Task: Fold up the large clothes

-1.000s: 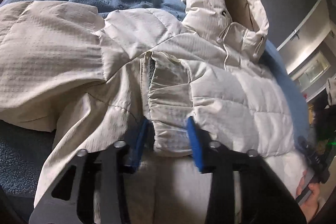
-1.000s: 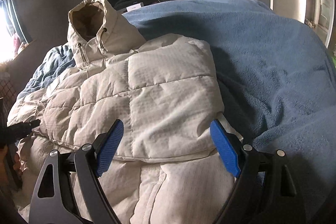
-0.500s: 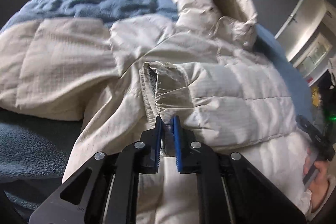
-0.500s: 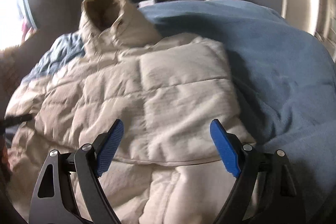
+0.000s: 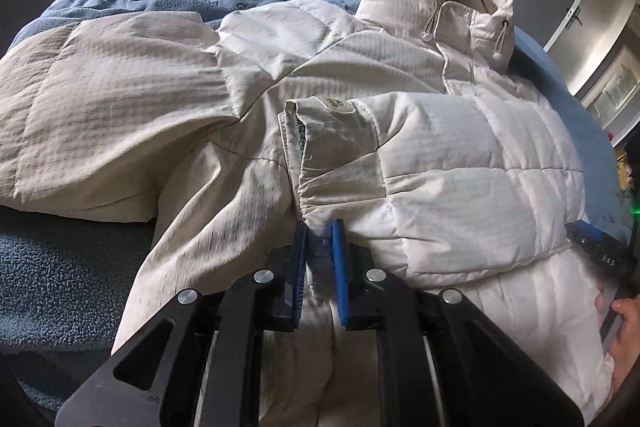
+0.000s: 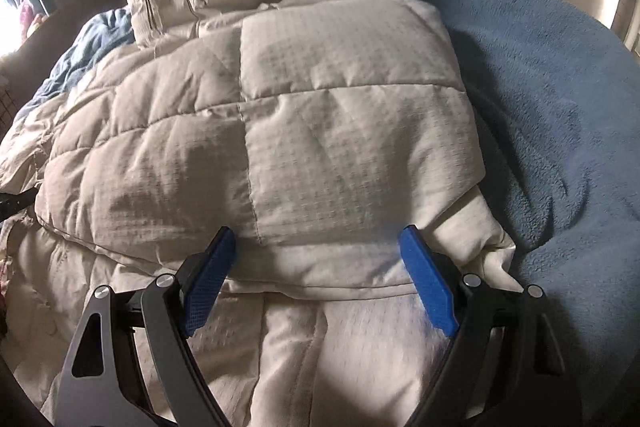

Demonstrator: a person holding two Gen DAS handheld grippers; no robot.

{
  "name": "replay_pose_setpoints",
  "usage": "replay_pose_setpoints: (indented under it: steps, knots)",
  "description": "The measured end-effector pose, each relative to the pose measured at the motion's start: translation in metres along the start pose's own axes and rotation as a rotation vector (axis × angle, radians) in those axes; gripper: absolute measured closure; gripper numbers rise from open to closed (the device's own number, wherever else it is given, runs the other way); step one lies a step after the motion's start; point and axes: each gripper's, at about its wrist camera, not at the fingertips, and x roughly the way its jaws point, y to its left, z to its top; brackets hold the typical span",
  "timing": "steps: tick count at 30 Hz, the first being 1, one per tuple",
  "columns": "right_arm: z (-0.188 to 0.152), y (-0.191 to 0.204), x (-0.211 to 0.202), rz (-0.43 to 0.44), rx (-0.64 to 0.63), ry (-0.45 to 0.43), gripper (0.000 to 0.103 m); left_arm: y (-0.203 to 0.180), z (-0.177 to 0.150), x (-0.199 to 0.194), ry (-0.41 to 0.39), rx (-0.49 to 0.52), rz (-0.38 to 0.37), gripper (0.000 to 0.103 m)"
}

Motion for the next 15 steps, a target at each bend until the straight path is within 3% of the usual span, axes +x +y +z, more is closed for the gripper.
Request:
replay_pose_setpoints:
  steps: [3, 8, 12, 13, 15]
  knots:
    - [0.000, 0.002, -0.001, -0.014, -0.008, -0.002, 0.022, 0.000, 0.000, -0.005, -0.019, 0.000, -0.007, 0.087]
    - [-0.001, 0.005, -0.012, -0.025, -0.010, -0.052, 0.022, -0.002, 0.001, -0.031, -0.133, -0.002, -0.033, 0.072]
    - [-0.002, 0.009, -0.022, -0.032, -0.033, -0.103, 0.022, -0.027, 0.001, -0.048, -0.234, 0.119, -0.006, 0.040]
    - [-0.002, 0.010, -0.024, -0.032, -0.042, -0.116, 0.022, -0.033, 0.001, -0.047, -0.238, 0.149, -0.004, 0.034]
    - [-0.001, 0.013, -0.028, -0.031, -0.055, -0.140, 0.022, -0.047, -0.001, -0.042, -0.230, 0.211, 0.001, 0.031]
